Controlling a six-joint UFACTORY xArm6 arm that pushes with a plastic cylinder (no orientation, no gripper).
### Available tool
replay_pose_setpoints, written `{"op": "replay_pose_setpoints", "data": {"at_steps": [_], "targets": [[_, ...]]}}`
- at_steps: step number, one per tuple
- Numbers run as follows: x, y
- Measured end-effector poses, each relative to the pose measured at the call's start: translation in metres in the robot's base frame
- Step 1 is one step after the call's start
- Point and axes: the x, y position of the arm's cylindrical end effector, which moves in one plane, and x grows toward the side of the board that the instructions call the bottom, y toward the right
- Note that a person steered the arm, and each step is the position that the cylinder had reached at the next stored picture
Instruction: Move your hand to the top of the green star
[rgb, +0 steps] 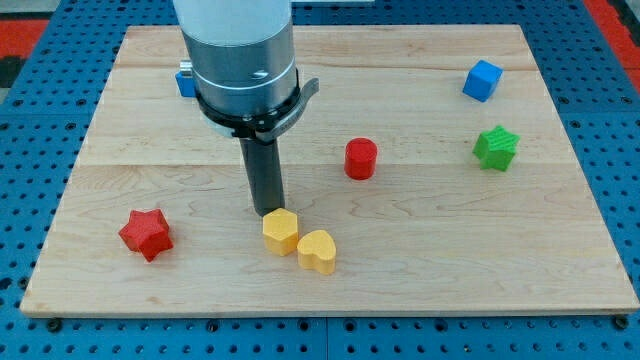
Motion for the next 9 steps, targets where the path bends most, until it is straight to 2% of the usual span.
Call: {"op": "replay_pose_setpoints", "data": {"at_steps": [2,4,5,6,7,8,9], "targets": [[0.001,-0.007],[0.034,-0.01],[0.016,-0.005],[0.015,0.07],[-0.027,0.123],[-0.091,0.125],[-0.132,0.201]]}}
